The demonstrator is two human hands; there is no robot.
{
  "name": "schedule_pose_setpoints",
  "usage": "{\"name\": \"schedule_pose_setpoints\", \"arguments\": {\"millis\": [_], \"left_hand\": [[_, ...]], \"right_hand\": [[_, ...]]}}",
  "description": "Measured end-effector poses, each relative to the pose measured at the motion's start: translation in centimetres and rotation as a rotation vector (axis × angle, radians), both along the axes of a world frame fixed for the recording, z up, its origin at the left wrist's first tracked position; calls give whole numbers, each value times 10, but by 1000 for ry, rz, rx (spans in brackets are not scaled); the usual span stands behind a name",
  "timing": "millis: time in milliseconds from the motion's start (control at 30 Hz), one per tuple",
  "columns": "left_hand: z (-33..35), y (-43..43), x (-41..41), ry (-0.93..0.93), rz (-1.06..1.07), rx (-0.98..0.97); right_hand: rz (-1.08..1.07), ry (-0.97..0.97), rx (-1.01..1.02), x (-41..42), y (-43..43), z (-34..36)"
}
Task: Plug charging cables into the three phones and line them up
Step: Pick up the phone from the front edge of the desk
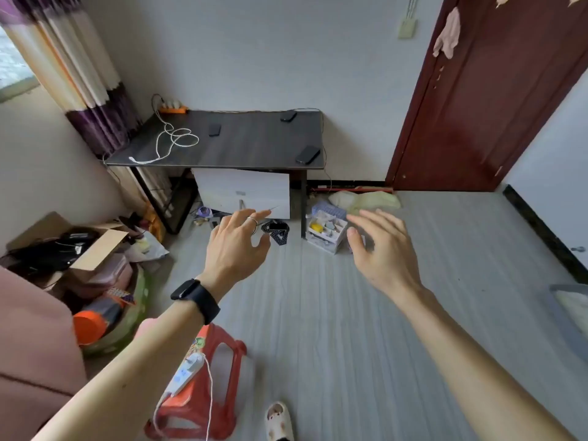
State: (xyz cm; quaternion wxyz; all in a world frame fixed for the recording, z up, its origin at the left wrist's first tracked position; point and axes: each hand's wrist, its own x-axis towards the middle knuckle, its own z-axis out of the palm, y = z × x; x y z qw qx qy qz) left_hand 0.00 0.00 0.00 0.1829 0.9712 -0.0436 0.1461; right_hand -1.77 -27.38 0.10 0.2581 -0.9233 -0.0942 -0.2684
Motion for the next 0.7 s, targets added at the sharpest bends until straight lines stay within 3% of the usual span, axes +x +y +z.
{"name": "schedule_pose_setpoints", "arguments": {"millis": [367, 700], "left_hand": [[-22, 49, 154, 98, -40, -31], [-46, 65, 277, 145, 5, -50]], "right_hand": [[-60, 193, -35, 141, 47, -32], [-19, 242, -45, 278, 66, -51]]}}
